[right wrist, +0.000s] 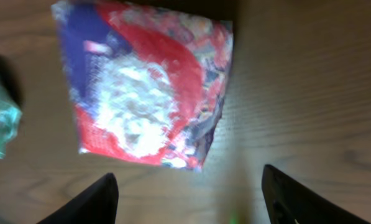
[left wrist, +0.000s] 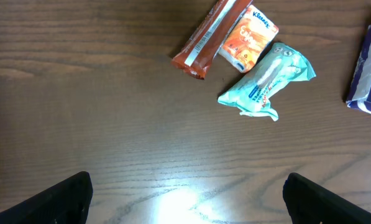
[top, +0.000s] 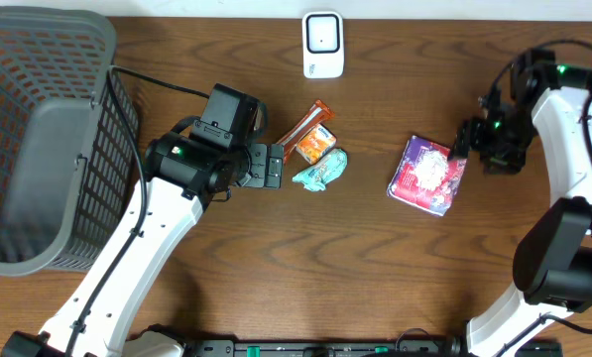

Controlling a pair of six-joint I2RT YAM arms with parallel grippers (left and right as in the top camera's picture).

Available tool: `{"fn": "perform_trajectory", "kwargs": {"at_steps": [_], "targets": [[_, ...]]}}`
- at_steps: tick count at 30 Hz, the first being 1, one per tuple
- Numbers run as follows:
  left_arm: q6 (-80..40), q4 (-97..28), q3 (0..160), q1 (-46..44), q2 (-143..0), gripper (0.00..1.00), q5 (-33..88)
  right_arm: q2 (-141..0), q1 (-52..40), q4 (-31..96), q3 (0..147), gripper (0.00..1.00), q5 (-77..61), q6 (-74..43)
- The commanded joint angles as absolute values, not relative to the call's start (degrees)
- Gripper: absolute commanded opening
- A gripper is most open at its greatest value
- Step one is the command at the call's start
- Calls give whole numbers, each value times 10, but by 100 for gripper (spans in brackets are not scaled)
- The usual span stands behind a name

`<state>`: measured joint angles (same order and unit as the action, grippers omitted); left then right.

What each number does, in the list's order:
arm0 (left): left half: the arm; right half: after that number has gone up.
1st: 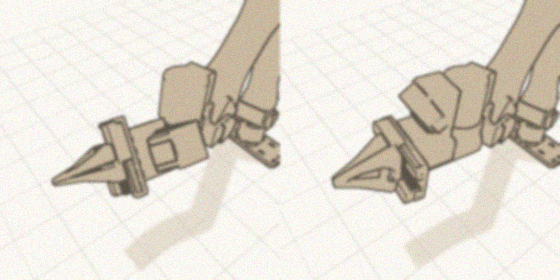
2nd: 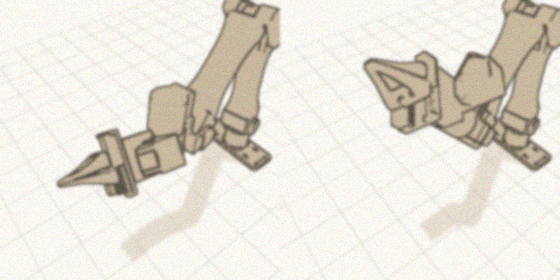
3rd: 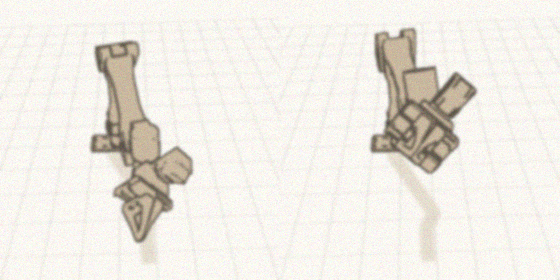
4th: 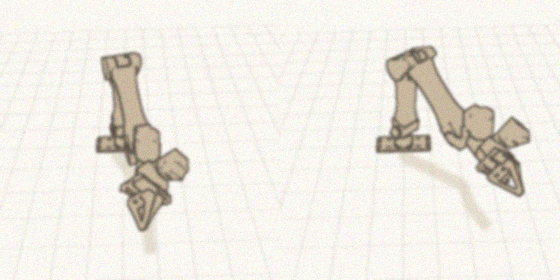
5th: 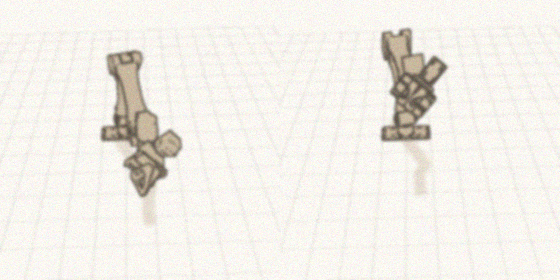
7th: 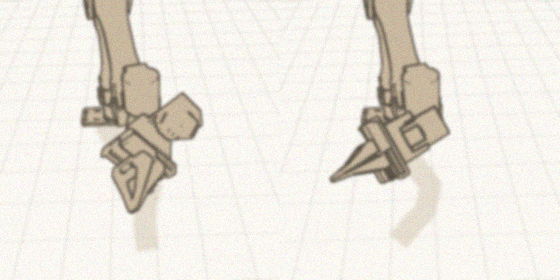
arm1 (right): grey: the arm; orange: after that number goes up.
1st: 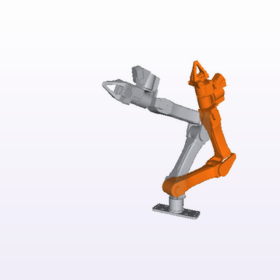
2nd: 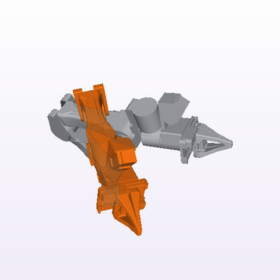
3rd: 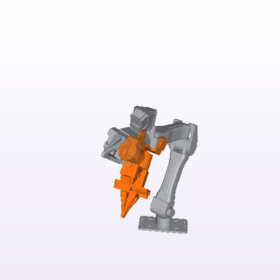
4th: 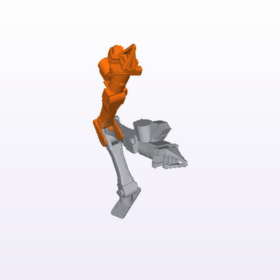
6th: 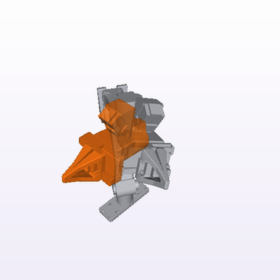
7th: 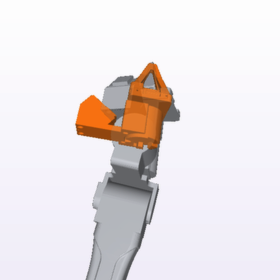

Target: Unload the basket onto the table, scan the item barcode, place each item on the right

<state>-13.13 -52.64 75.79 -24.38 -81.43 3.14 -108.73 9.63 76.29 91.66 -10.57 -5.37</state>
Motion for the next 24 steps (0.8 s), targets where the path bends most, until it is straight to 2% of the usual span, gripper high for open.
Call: {"fn": "perform_trajectory", "kwargs": {"at_steps": [1,4,8,13,18,24], "targets": [[-131,-529,760,-241,-816,98,36,-1088,98,715,849,58,-142,-41],[-131,-529,760,-241,-816,98,36,-1088,95,624,789,51,-219,-42],[-131,-529,760,-241,-816,98,36,-1088,75,487,717,52,-303,-42],[-131,-529,760,-241,-816,98,36,-1088,31,416,714,55,-364,-44],[-131,-529,760,-241,-816,98,36,-1087,-7,402,773,58,-363,-58],[-131,-529,760,-241,-816,98,36,-1087,-5,493,874,63,-317,-72]]}}
